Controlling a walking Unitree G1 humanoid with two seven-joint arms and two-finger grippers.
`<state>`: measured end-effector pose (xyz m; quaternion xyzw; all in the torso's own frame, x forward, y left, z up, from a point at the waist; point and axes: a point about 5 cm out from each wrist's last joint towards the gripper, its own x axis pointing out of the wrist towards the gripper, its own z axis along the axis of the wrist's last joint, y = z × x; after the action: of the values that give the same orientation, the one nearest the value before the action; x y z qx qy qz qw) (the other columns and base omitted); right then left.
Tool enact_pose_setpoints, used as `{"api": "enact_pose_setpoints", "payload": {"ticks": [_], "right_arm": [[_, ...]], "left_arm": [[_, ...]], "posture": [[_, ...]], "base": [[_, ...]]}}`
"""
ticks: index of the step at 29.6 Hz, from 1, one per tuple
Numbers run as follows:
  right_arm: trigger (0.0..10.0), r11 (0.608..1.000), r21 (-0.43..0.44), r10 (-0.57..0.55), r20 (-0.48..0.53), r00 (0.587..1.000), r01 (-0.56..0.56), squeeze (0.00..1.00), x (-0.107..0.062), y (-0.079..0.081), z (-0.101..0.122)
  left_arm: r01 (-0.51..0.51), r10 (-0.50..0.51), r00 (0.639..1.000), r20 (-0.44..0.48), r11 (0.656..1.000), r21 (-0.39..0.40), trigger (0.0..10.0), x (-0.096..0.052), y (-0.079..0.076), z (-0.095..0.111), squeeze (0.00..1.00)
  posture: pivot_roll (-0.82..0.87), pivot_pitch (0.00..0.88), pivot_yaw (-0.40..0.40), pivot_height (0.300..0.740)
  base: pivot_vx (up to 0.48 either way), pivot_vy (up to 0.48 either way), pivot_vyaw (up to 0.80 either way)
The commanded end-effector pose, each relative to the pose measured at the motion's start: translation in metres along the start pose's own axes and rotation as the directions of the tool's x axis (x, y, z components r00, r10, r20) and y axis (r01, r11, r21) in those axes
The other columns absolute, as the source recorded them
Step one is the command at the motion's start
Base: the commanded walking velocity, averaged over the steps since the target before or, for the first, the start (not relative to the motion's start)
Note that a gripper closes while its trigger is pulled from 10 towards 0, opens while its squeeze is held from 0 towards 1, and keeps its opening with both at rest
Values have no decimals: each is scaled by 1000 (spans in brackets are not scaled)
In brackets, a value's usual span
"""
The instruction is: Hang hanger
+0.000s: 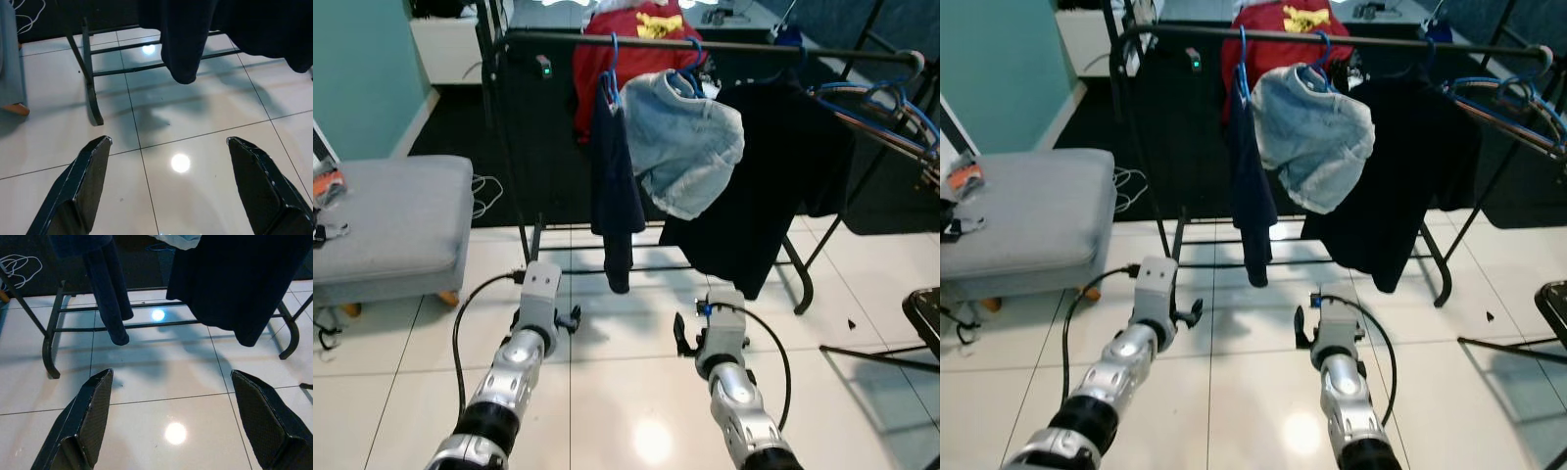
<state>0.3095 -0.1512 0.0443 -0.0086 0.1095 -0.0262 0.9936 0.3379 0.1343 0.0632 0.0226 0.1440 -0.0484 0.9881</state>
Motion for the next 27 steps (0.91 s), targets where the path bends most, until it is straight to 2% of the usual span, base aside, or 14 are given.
{"api": "enact_pose_setpoints", "payload": {"ticks": [1, 9, 10, 12, 13, 14, 15, 17, 19, 21, 27], "right_arm": [[10000, 1000, -1, 12, 6, 1000, -12, 0, -1, -1, 1], [10000, 998, 20, 50, 63, 997, -52, 0, -1, 3, 8], [10000, 996, 35, 73, 91, 993, -77, 0, -1, 8, 13], [10000, 996, 35, 73, 91, 993, -77, 0, -1, 8, 13], [10000, 993, 41, 107, 102, 989, -112, 0, -1, 13, 15], [10000, 993, 41, 107, 102, 989, -112, 0, -1, 13, 15], [10000, 988, 27, 148, 118, 982, -152, 0, -2, 17, 17], [10000, 964, 62, 245, 179, 953, -259, 0, -6, 26, 25], [10000, 952, 82, 273, 200, 941, -294, 0, -8, 28, 27], [10000, 917, 103, 357, 223, 907, -387, 0, -11, 32, 31], [10000, 905, 61, 398, 228, 889, -421, 0, -14, 28, 31]], "left_arm": [[13, -13, 1000, -18, 1000, -13, 10000, -1, -3, -7, 0], [-30, 32, 999, 37, 999, -30, 10000, -4, -7, -2, 0], [-59, 63, 996, 57, 996, -69, 10000, -6, -4, -2, 0], [-59, 63, 996, 57, 996, -69, 10000, -6, -4, -2, 0], [-87, 96, 992, 82, 991, -103, 10000, -8, 0, 0, 0], [-87, 96, 992, 82, 991, -103, 10000, -8, 0, 0, 0], [-120, 135, 985, 110, 984, -132, 10000, -10, 6, 2, 0], [-175, 198, 970, 143, 972, -160, 10000, -12, 17, 5, 0], [-189, 213, 965, 150, 968, -163, 10000, -12, 20, 6, 0], [-220, 242, 955, 168, 965, -144, 10000, -13, 26, 8, 0], [-212, 241, 950, 200, 965, -157, 10000, -16, 29, 13, 0]], "posture": [[-29, 167, -26, 740], [-10, 173, -64, 740], [-12, 175, -74, 740], [-12, 175, -74, 740], [-11, 174, -82, 740], [-11, 174, -82, 740], [-4, 170, -89, 740], [4, 165, -94, 740], [4, 165, -94, 740], [2, 159, -84, 740], [2, 156, -70, 740]], "base": [[0, 0, 0], [0, 0, 0], [0, 0, 0], [0, 0, 0], [0, 0, 0], [0, 0, 0], [0, 0, 0], [0, 0, 0], [0, 0, 0], [0, 0, 0], [0, 0, 0]]}}
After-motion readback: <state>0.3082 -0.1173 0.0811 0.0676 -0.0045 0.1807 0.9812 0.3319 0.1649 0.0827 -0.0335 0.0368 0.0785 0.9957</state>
